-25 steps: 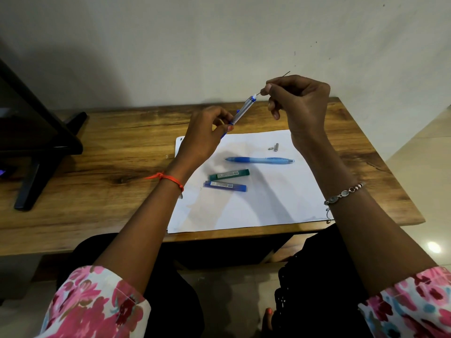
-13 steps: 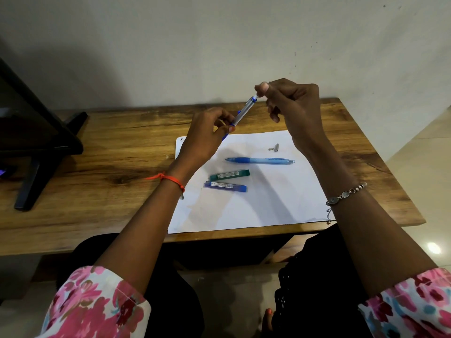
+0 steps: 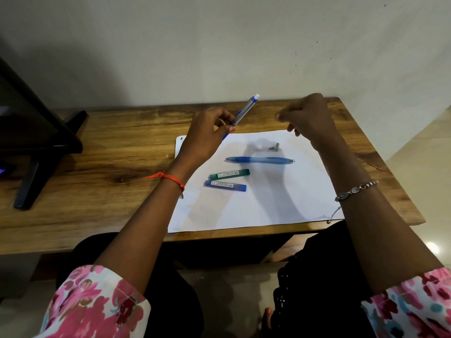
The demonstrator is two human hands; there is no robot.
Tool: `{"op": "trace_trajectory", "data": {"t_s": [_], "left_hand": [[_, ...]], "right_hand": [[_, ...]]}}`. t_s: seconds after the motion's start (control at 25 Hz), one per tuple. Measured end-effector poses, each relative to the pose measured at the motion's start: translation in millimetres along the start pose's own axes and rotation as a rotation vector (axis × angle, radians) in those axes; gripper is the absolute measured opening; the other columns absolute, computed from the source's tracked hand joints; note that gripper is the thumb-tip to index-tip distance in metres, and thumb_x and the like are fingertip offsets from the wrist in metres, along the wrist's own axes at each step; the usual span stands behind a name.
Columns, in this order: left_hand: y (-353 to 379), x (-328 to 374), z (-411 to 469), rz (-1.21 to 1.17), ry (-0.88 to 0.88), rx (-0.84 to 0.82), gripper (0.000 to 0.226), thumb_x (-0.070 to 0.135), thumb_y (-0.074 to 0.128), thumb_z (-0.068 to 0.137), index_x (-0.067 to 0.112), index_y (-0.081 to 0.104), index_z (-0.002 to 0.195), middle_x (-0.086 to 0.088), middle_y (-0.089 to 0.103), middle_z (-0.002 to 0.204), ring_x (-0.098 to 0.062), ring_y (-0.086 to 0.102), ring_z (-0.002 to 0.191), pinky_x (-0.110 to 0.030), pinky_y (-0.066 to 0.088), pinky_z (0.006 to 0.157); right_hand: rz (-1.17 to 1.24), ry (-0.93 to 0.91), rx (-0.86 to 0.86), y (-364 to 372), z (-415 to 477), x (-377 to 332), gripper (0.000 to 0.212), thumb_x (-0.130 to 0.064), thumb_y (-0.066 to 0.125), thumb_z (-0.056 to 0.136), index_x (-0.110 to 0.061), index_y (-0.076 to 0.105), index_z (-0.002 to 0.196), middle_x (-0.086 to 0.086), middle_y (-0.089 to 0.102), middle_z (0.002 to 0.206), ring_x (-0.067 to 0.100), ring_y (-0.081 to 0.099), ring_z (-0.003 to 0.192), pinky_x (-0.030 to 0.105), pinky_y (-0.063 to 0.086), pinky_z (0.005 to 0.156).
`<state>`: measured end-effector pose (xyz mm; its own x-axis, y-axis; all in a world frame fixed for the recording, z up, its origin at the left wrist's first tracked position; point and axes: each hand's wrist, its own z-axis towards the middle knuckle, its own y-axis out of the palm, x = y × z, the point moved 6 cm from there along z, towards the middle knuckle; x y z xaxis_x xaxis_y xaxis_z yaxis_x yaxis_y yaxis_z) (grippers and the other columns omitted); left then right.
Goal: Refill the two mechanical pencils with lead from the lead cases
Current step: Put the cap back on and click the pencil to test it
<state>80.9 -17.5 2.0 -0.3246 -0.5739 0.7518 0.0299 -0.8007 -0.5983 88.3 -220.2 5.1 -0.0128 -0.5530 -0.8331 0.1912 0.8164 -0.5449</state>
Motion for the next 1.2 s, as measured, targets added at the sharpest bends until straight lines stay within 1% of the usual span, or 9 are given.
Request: {"op": "trace_trajectory", "data": {"t_s": [0.16, 0.36, 0.48, 0.6, 0.68, 0.76, 0.84, 0.92, 1.2], "left_hand": [[0, 0, 0, 0.013, -0.003, -0.001, 0.014, 0.004, 0.063, 0.081, 0.001, 0.065, 0.095, 0.002, 0.059, 0.087, 0.003, 0.051, 0.069, 0.002, 0.036, 0.061], [0, 1, 0, 0.009, 0.0, 0.0, 0.014, 0.003, 0.063, 0.08, 0.001, 0.065, 0.095, 0.001, 0.059, 0.087, 0.0, 0.051, 0.069, 0.001, 0.037, 0.061], [0, 1, 0, 0.014, 0.004, -0.001, 0.014, 0.003, 0.064, 0.08, 0.001, 0.065, 0.094, 0.0, 0.06, 0.087, -0.001, 0.052, 0.069, 0.002, 0.037, 0.061], [0, 1, 0, 0.014, 0.003, 0.003, 0.014, 0.004, 0.064, 0.08, 0.001, 0.065, 0.094, 0.001, 0.06, 0.087, 0.002, 0.051, 0.068, 0.001, 0.036, 0.06], [-1, 1, -1, 0.014, 0.0, 0.003, 0.014, 0.004, 0.064, 0.08, 0.001, 0.065, 0.094, 0.001, 0.06, 0.087, -0.002, 0.053, 0.07, 0.001, 0.036, 0.06], [-1, 2, -1, 0.014, 0.001, 0.004, 0.015, 0.004, 0.064, 0.08, 0.001, 0.065, 0.094, 0.0, 0.06, 0.087, -0.009, 0.054, 0.074, 0.001, 0.036, 0.06], [-2, 2, -1, 0.017, 0.002, 0.005, 0.014, 0.004, 0.064, 0.08, 0.001, 0.065, 0.094, 0.0, 0.06, 0.087, -0.012, 0.055, 0.076, 0.0, 0.036, 0.06], [-2, 3, 0, 0.019, 0.006, 0.004, 0.015, 0.004, 0.064, 0.08, 0.0, 0.065, 0.094, -0.001, 0.059, 0.087, -0.014, 0.055, 0.078, 0.0, 0.036, 0.061], [-2, 4, -1, 0.02, 0.012, 0.003, 0.016, 0.003, 0.063, 0.081, 0.0, 0.065, 0.097, 0.0, 0.059, 0.088, -0.013, 0.054, 0.079, 0.002, 0.036, 0.061]], "right_hand": [[-0.384, 0.016, -0.301, 18, -5, 8, 0.019, 0.001, 0.072, 0.07, -0.001, 0.075, 0.089, 0.013, 0.066, 0.077, 0.011, 0.049, 0.057, 0.012, 0.037, 0.041], [-0.544, -0.063, -0.369, 35, -9, 0, 0.021, -0.002, 0.073, 0.072, -0.003, 0.075, 0.092, 0.013, 0.063, 0.083, 0.017, 0.051, 0.082, 0.015, 0.032, 0.056], [-0.645, -0.106, -0.387, 42, -8, -1, 0.018, -0.004, 0.069, 0.077, -0.003, 0.074, 0.095, 0.014, 0.069, 0.098, 0.025, 0.056, 0.101, 0.021, 0.031, 0.081], [-0.685, -0.135, -0.38, 46, -9, -3, 0.019, -0.005, 0.06, 0.085, 0.001, 0.071, 0.099, 0.015, 0.066, 0.107, 0.025, 0.05, 0.093, 0.025, 0.028, 0.093], [-0.525, -0.166, -0.305, 44, -6, -10, 0.017, -0.003, 0.058, 0.084, 0.005, 0.07, 0.093, 0.017, 0.068, 0.099, 0.016, 0.054, 0.078, 0.015, 0.037, 0.081], [-0.159, -0.164, -0.186, 37, -4, -19, 0.012, -0.002, 0.063, 0.081, 0.005, 0.069, 0.088, 0.015, 0.066, 0.081, 0.005, 0.049, 0.059, 0.009, 0.037, 0.056], [0.308, -0.158, -0.136, 32, -4, -26, 0.012, -0.004, 0.066, 0.08, 0.0, 0.07, 0.091, 0.011, 0.063, 0.071, 0.01, 0.044, 0.054, 0.017, 0.037, 0.054], [0.639, -0.178, -0.133, 29, -4, -29, 0.014, -0.002, 0.063, 0.082, -0.003, 0.071, 0.094, 0.006, 0.065, 0.069, 0.015, 0.045, 0.057, 0.021, 0.04, 0.055], [0.903, -0.138, -0.115, 30, -7, -31, 0.013, 0.0, 0.059, 0.085, -0.006, 0.07, 0.088, 0.0, 0.071, 0.073, 0.014, 0.051, 0.065, 0.022, 0.038, 0.053]]}}
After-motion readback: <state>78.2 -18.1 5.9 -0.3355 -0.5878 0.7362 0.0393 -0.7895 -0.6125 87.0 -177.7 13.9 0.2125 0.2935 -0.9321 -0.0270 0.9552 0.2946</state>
